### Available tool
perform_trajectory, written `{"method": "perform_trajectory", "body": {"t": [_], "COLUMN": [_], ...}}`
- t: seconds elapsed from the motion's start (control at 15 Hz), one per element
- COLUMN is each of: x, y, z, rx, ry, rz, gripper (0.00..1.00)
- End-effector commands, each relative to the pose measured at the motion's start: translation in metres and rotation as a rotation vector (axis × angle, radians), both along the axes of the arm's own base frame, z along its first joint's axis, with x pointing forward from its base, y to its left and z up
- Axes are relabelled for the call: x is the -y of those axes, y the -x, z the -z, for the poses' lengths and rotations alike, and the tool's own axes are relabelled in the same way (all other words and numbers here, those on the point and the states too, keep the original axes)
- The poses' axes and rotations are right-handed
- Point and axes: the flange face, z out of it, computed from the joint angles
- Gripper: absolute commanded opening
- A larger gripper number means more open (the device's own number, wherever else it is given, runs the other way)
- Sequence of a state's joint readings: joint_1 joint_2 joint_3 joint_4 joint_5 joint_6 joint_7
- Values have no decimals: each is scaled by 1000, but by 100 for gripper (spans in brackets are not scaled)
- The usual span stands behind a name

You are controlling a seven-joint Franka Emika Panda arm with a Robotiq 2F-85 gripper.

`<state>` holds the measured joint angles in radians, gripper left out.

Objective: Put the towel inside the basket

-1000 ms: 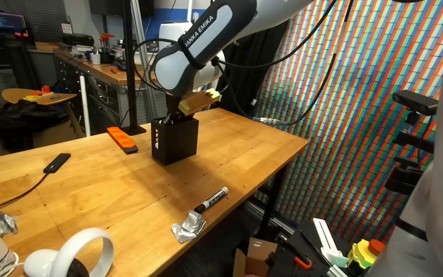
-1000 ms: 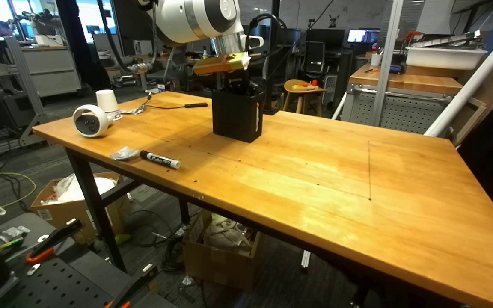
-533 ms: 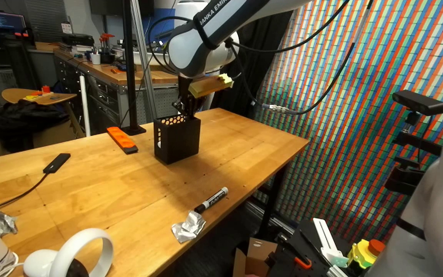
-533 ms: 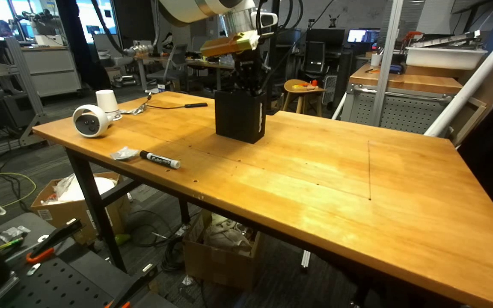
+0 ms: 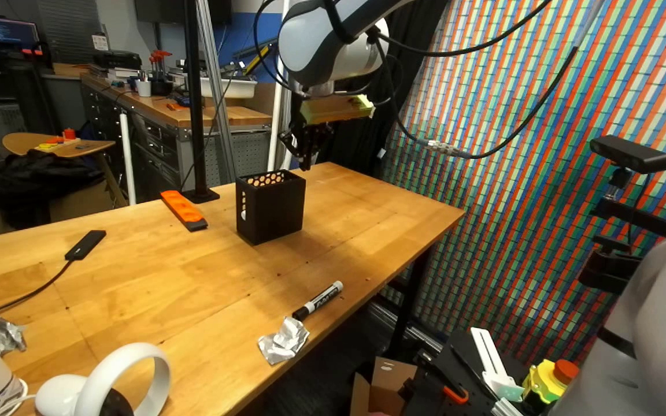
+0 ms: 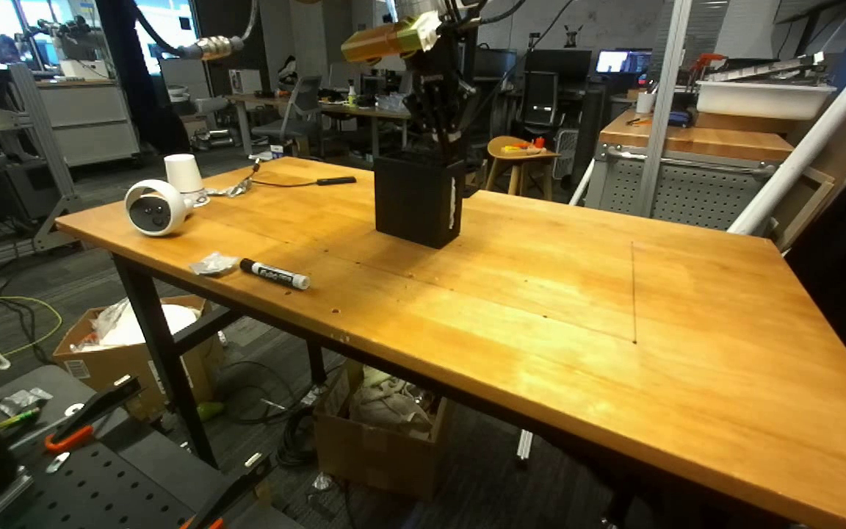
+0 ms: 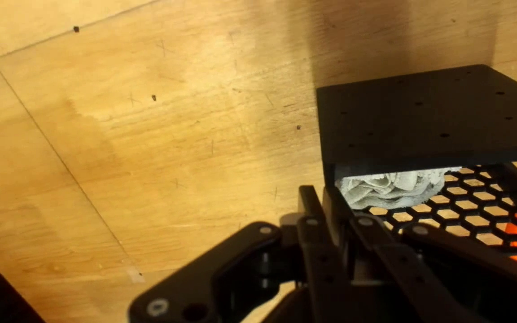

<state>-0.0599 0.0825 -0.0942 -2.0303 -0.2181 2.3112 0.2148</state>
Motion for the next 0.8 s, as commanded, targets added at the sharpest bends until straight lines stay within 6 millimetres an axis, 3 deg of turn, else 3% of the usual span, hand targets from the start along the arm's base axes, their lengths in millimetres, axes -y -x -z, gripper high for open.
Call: {"method": "perform_trajectory", "body": {"t": [0.0,0.07,0.13,0.33,0.73], "x": [13,8,12,15,15], "y": [35,13,19,28,29], "z": [-16,-5,-7,-9,-8], "rx": [27,6,9,12,10], "ry": [-77,-37,-51,-59,-61], "rz": [120,58,80,102,107], "gripper": [39,14,16,38,39]}}
